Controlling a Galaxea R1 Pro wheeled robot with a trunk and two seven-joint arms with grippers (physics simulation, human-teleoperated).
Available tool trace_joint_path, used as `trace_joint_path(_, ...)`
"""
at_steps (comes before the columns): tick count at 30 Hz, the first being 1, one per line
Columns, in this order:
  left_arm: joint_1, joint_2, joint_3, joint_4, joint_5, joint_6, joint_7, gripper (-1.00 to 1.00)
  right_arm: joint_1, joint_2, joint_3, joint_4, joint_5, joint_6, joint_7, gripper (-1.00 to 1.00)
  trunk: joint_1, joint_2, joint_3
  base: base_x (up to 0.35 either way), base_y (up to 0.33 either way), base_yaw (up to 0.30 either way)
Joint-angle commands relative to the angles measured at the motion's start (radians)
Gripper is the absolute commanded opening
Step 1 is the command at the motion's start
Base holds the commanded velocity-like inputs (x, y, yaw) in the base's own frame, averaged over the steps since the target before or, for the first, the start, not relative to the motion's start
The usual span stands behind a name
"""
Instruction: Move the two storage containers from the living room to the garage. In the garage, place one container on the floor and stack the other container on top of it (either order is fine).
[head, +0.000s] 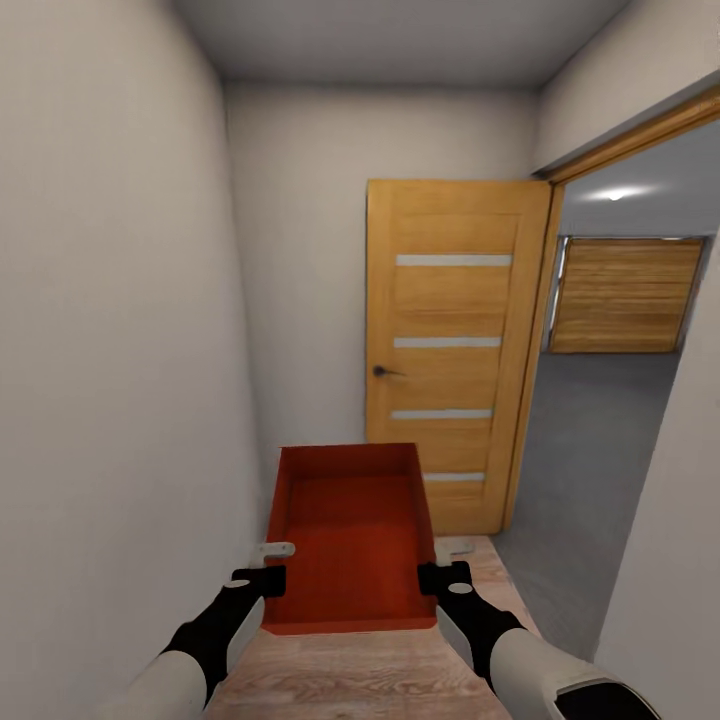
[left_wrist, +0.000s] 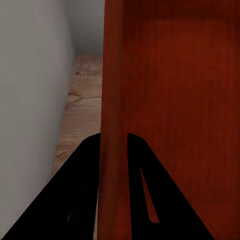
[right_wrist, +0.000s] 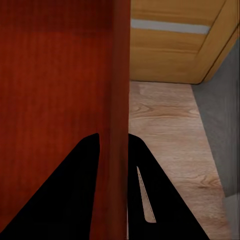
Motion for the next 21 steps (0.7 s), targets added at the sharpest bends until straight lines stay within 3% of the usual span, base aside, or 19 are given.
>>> trace_joint_path(1,0.001,0.002,0.037,0.0,0.0,0.008,0.029,-1.0,-0.001,-0.009,-0.035,-0.002,0.015,-0.025,-0.018,-1.0,0.001,-0.001,0.0,0.323,0.0,-0.24)
trace_joint_path(21,0.001,0.002,0.037,0.0,0.0,0.008,0.023,-1.0,-0.001,-0.009,-0.035,-0.002,0.015,-0.025,-0.019,-1.0,0.001,-0.001,0.0,0.323,0.0,-0.241)
